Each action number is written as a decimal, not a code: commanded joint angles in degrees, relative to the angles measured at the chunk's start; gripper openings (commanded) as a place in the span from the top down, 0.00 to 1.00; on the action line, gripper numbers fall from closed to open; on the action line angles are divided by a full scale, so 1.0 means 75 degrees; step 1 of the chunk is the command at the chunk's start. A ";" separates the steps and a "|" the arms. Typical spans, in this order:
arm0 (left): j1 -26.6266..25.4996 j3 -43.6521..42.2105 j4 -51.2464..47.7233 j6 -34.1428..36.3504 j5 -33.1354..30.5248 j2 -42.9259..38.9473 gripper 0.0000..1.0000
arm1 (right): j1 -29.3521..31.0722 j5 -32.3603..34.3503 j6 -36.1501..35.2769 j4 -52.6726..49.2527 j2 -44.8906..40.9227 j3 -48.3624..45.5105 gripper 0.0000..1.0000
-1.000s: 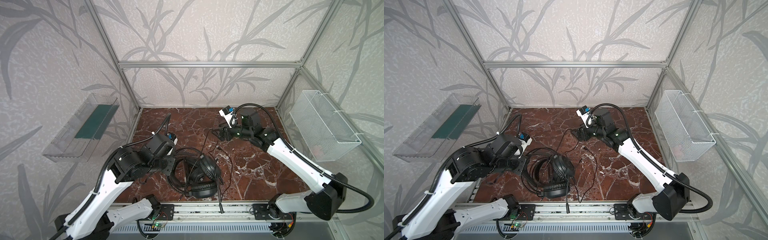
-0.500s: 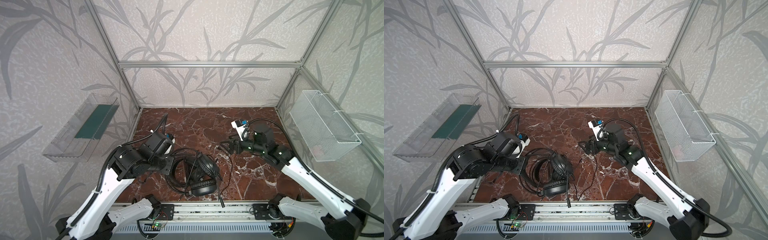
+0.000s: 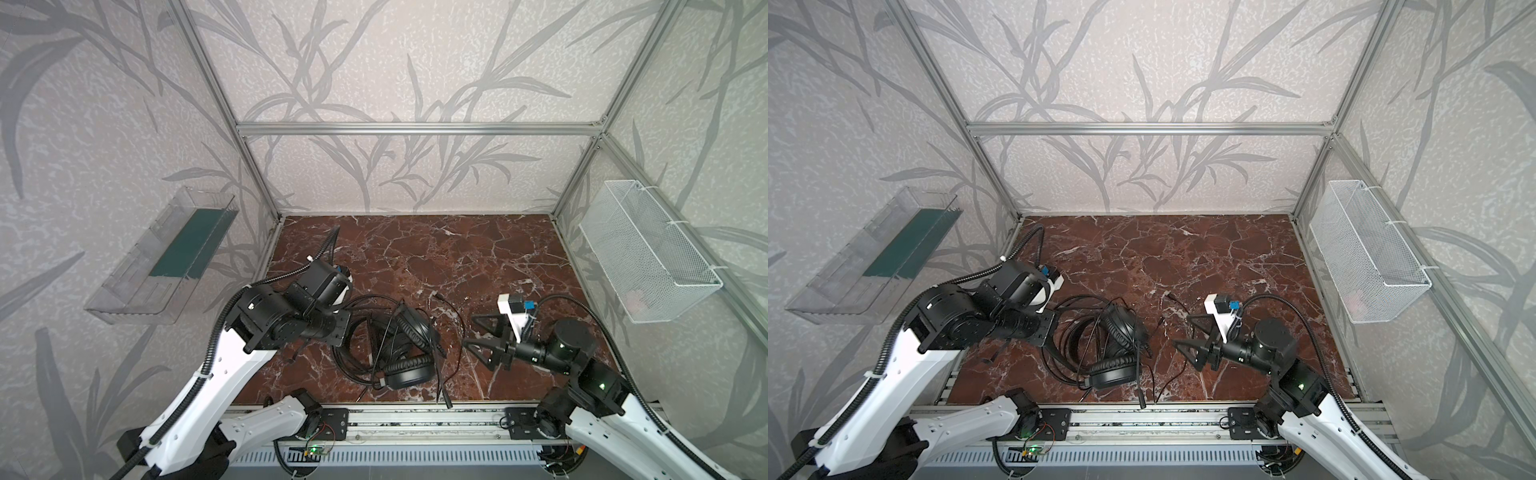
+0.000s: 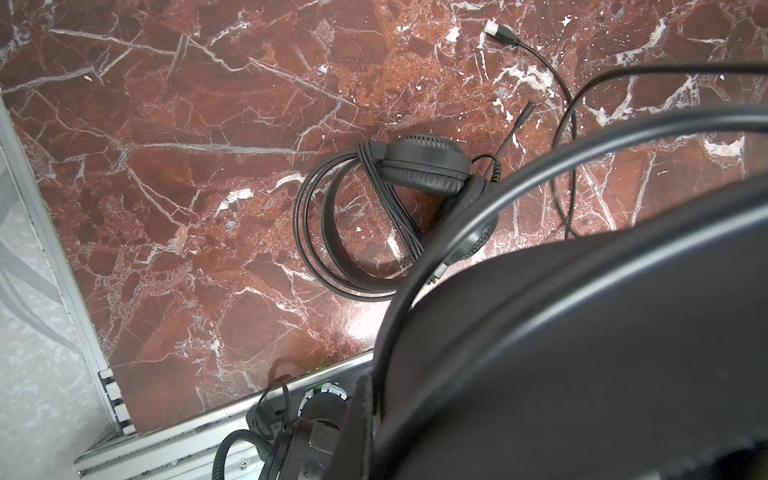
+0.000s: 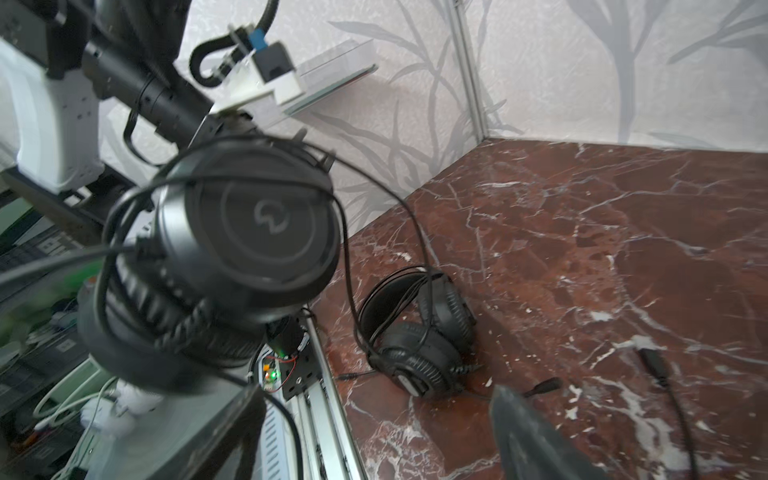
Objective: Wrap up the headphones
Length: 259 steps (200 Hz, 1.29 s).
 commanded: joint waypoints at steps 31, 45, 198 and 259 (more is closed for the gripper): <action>0.0202 0.0408 0.0273 -0.0009 0.0163 0.0077 1.00 | 0.2603 0.2200 -0.0241 0.1628 0.0550 -0.0890 0.14; 0.0226 0.0380 0.0269 -0.0009 0.0155 0.0081 1.00 | 0.2757 0.2182 -0.0200 0.1898 0.1101 -0.0808 0.14; 0.0933 0.0007 0.0335 0.0048 -0.0012 0.0292 1.00 | 0.3880 0.2164 -0.0668 -0.0264 0.0595 0.0673 1.00; 0.1177 -0.0105 0.0292 -0.0082 -0.0427 0.0559 1.00 | 0.4788 0.2106 -0.1263 -0.0839 0.1073 0.2162 1.00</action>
